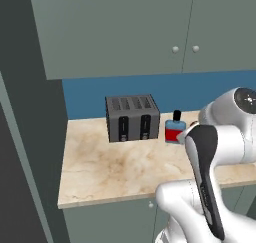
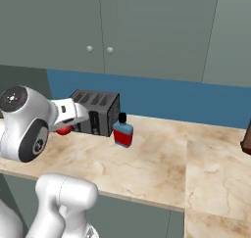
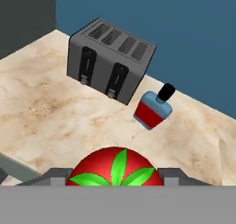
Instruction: Place the beer and liquor on the top shelf of the fridge to keep them out of children's reach, and place the tomato on lower shelves for easy access.
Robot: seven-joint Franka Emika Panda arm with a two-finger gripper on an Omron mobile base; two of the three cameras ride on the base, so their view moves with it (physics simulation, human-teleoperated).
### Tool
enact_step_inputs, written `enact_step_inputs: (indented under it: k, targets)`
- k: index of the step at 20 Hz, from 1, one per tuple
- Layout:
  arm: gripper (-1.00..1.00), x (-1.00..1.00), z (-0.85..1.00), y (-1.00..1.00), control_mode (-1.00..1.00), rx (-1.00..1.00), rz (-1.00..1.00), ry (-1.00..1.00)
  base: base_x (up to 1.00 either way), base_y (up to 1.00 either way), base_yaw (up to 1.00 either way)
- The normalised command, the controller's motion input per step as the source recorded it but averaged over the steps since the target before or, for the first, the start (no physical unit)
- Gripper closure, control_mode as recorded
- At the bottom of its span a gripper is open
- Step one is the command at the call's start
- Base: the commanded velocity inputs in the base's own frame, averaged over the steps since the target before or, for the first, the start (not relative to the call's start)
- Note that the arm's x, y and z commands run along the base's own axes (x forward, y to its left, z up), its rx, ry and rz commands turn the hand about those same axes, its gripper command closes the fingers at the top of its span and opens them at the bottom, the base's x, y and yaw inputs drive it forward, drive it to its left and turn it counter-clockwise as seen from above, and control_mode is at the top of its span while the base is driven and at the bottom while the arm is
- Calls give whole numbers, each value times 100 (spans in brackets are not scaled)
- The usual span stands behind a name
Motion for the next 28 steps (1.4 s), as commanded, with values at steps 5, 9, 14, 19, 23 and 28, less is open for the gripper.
enact_step_inputs:
  k: [5, 9, 14, 19, 23, 28]
  targets:
    - [100, -64, 34, 17, -100, -14, 2, -7, 0, 0, 0]
    - [100, -18, 7, 2, 100, -3, 0, -2, -60, 1, 1]
    - [100, 0, 0, 0, 100, 0, 0, 0, -93, 0, 21]
    - [100, 0, 0, 0, 100, 0, 0, 0, -50, 26, 61]
    - [100, 0, 0, 0, 100, 0, 0, 0, -1, 37, 81]
    - [100, 0, 0, 0, 100, 0, 0, 0, 0, 34, 81]
